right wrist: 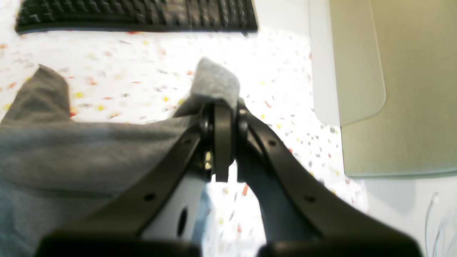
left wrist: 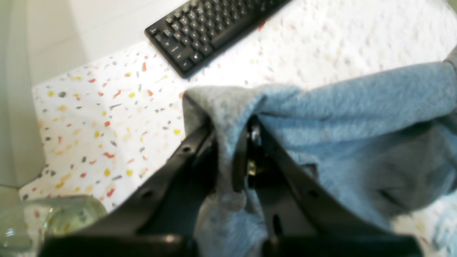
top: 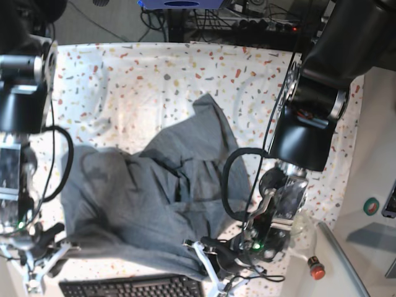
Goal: Layout the t-shirt on the table in an organized manner, then fold the t-shirt properly
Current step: 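Lift the shirt with both grippers and lay it back down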
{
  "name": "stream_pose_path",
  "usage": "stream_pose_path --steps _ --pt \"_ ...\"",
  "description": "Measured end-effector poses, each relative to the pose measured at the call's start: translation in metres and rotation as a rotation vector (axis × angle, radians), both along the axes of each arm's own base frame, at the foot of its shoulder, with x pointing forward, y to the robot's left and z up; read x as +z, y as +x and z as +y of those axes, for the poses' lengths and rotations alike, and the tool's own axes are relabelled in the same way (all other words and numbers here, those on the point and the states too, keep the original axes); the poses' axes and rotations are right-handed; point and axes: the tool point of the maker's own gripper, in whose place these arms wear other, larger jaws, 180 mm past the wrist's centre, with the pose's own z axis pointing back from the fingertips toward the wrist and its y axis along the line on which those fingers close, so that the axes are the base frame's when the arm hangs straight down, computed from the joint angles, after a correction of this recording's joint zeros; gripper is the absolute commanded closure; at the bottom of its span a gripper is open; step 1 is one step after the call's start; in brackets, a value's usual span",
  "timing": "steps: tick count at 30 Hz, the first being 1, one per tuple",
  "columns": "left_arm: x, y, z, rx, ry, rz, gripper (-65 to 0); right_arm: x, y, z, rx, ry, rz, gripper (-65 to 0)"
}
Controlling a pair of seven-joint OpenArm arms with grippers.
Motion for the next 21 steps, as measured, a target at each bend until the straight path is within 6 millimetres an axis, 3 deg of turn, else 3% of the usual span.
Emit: stream_pose_path --steps 1,2,4,6,8,9,12,15,18,21 --pt "-0.010 0.005 0.002 0.017 0.016 0.015 0.0 0.004 0.008 -0.004 -0.010 0.007 0.006 0.0" --pt "-0.020 0.008 0.002 0.027 0.021 0.028 -1.5 0.013 0.016 -0.007 -0.018 0.008 -0.009 -7.1" --pt "-0.032 0.009 -0.010 0.017 0.020 0.028 -24.4 0.039 0.028 -0.007 -0.016 0.003 -0.070 -27.9" --pt "-0.031 0.009 -0.022 0.006 -0.013 -0.001 -43.6 0.051 0.031 -0.007 -0.013 -0.008 -0.096 -45.3" --pt "-0.027 0.008 -0.032 -0.013 -0.038 -0.024 -57.4 0.043 0.020 -0.011 -0.021 -0.021 -0.075 -56.0" --pt "-0.024 0.006 -0.034 -0.011 -0.049 -0.041 -60.7 0.029 0.008 -0.013 -0.030 -0.029 -0.039 -57.2" --pt "-0.023 -0.013 -0.036 -0.025 -0.066 -0.074 -61.7 -0.007 -0.037 -0.005 -0.010 -0.051 0.022 -52.7" --pt "-0.032 -0.057 -0.034 -0.040 -0.073 -0.057 -61.7 -0.014 -0.070 0.010 0.031 -0.058 0.010 -51.0" --pt "-0.064 -0.118 -0.043 -0.063 -0.078 0.036 -61.7 -0.032 -0.098 0.018 0.028 -0.034 0.022 -51.0" --pt "-0.109 -0.175 -0.055 -0.094 -0.102 0.161 -61.5 -0.069 -0.135 -0.001 -0.113 0.072 0.111 -51.0"
